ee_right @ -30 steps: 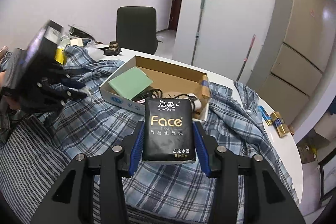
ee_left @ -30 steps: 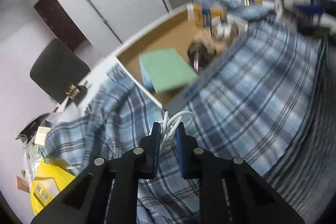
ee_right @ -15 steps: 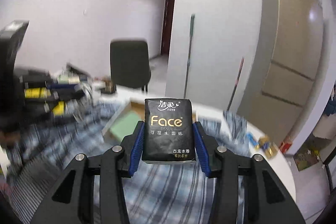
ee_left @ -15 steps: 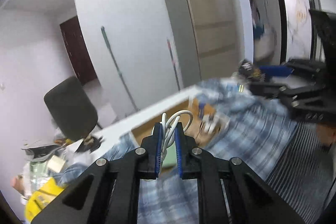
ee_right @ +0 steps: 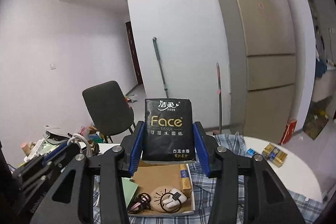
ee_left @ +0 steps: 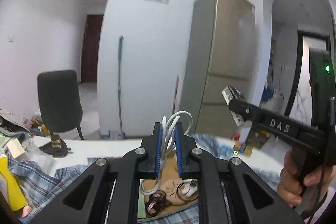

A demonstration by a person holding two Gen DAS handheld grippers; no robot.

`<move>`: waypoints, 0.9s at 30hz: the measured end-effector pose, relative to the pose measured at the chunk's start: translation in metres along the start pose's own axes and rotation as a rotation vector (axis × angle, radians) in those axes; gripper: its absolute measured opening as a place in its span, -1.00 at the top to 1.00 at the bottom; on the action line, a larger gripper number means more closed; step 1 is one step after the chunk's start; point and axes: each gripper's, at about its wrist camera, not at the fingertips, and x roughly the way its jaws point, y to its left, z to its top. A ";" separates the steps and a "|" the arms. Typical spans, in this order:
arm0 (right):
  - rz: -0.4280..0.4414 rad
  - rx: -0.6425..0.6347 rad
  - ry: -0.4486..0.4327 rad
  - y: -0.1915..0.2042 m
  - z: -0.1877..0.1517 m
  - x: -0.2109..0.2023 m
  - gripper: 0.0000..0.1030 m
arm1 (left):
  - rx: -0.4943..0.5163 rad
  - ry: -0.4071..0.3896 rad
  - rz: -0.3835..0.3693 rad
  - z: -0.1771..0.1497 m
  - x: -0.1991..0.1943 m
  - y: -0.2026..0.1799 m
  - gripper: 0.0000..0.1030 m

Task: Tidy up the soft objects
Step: 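Carry the tissue pack and white cable over the box with both grippers, then open both grippers to drop the tissue pack and cable into the box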

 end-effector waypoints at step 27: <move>0.018 -0.068 0.316 -0.004 -0.097 0.101 0.13 | -0.134 0.313 0.166 -0.069 0.091 0.060 -0.29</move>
